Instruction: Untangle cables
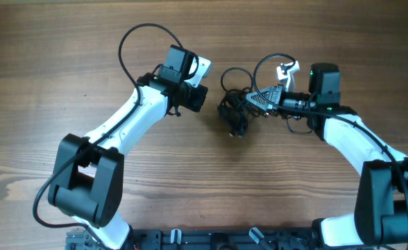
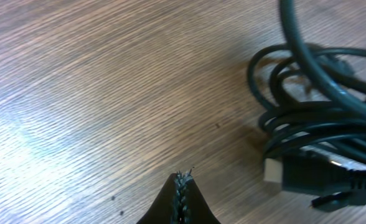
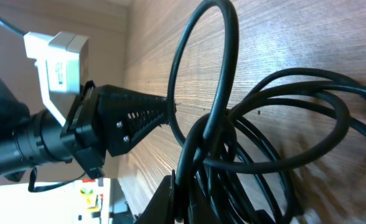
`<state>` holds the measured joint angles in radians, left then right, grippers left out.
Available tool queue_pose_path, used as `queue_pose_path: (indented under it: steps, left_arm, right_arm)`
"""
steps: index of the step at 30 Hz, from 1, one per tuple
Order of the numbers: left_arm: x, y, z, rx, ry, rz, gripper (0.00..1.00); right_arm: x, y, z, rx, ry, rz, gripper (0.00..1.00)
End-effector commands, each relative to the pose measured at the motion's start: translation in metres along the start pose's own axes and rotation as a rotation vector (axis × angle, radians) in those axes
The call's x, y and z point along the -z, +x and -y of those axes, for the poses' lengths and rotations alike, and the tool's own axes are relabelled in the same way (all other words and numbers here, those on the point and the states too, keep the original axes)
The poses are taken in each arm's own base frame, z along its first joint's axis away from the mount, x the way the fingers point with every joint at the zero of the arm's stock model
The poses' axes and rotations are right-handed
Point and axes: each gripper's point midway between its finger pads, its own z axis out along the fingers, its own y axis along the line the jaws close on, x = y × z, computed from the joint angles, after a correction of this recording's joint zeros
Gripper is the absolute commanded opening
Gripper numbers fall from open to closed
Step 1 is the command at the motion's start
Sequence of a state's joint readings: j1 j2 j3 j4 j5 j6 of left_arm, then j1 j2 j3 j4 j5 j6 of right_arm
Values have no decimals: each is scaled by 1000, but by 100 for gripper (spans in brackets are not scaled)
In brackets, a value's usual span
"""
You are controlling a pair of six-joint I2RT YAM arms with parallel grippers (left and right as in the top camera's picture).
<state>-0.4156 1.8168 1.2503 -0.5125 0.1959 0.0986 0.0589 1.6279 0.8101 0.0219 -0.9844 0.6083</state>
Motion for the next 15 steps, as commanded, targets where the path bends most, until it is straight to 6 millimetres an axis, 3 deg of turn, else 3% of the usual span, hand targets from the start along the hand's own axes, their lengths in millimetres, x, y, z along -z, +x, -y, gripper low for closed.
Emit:
queue_pose_path:
  steps: [1, 7, 10, 15]
  left_arm:
    - [-1, 3, 16, -21, 97, -4, 4]
    - [2, 2, 38, -42, 227, 4, 4]
    - [9, 9, 60, -147, 365, 1, 13]
    - [10, 11, 61, -164, 368, -3, 24]
  right_arm:
    - [-3, -2, 13, -161, 77, 33, 4]
    - [-23, 8, 22, -153, 200, 54, 4]
    - [-33, 14, 21, -130, 236, 53, 4]
    - [-35, 20, 14, -125, 199, 15, 4]
